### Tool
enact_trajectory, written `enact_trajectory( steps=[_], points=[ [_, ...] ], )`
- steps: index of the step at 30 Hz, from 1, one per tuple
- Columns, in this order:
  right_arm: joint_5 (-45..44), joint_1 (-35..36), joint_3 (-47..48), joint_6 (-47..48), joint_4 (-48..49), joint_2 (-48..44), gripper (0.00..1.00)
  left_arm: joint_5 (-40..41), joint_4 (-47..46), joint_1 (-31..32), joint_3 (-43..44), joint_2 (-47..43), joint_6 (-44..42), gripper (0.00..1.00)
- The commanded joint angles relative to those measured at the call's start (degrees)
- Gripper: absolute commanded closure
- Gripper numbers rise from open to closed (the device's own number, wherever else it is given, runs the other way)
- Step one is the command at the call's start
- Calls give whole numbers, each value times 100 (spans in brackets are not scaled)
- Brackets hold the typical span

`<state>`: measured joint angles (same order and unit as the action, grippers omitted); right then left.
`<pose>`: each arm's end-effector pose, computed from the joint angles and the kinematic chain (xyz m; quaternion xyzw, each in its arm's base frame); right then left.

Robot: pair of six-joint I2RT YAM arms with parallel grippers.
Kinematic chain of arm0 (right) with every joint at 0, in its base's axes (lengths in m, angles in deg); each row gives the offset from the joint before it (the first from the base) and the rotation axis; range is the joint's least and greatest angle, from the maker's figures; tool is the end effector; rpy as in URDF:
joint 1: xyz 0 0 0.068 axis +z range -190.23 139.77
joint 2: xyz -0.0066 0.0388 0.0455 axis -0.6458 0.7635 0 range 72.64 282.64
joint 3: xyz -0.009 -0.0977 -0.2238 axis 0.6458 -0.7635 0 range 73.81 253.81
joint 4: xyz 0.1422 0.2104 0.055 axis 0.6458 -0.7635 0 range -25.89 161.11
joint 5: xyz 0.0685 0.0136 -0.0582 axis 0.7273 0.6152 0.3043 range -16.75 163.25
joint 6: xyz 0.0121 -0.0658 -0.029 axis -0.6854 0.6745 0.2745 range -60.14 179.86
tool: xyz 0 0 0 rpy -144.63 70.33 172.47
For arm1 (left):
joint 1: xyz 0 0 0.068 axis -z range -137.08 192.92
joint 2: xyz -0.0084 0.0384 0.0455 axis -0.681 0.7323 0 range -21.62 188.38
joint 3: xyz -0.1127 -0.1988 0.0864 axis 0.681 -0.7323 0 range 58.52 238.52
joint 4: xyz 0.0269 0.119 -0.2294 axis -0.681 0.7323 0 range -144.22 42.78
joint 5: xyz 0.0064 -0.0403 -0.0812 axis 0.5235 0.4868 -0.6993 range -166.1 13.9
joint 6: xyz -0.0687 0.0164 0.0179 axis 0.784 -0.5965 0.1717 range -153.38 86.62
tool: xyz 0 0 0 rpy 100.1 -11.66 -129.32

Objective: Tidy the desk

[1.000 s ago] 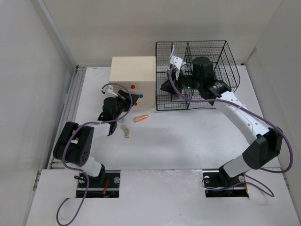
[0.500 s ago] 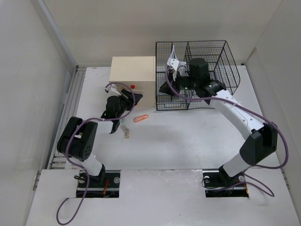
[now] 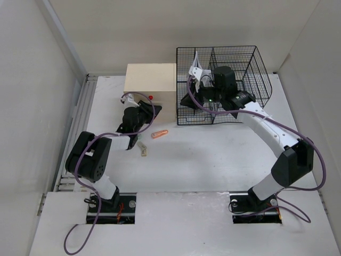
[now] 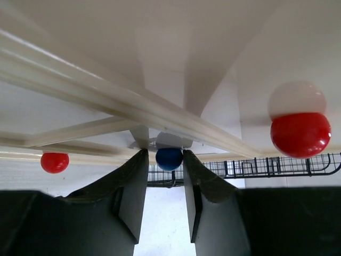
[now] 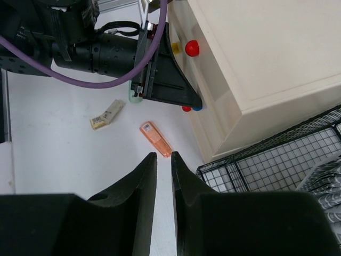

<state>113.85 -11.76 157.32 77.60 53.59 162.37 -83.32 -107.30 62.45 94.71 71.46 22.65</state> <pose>0.3127 0.2145 0.3329 -0.4826 0.6481 0.3372 0.4832 0.3268 -0.1241 0.1677 -0.1874 0.7056 -0.4541 0.5107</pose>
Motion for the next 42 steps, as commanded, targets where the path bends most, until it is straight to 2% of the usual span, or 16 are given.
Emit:
enact_trajectory(
  steps=[1,6,13,16,26,33,35,36,37,38,40,41,42],
  points=[
    [246,-34,26,-60,258,44,77,-86,-27,-2,354,88,-110,72],
    [299,-34,26,-60,258,44,77,-86,-27,103,302,36,-110,75],
    [299,-34,26,-60,258,44,77,-86,26,218,302,-18,-48,92],
    [299,-34,26,-60,258,44,77,-17,26,271,127,-298,-48,96],
    [457,-34,26,-60,205,211,76,230,26,701,-1252,-1274,127,97],
    [458,-34,26,-60,152,211,76,353,122,904,-1623,-1609,294,97],
    [458,-34,78,-60,152,264,74,353,175,904,-1676,-1678,294,85],
    [458,-34,78,-60,83,264,70,353,227,904,-1676,-1731,294,75],
    [458,-34,130,45,-14,325,68,353,306,904,-1676,-1732,294,63],
    [458,-34,192,124,-76,325,66,405,455,904,-1676,-1880,294,44],
    [536,-34,245,387,-260,378,57,484,623,904,-1676,-2065,163,29],
    [537,-34,245,475,-261,378,55,485,797,956,-1676,-2301,110,25],
    [659,-34,245,563,-348,378,53,555,921,956,-1615,-2442,110,17]
  ],
)
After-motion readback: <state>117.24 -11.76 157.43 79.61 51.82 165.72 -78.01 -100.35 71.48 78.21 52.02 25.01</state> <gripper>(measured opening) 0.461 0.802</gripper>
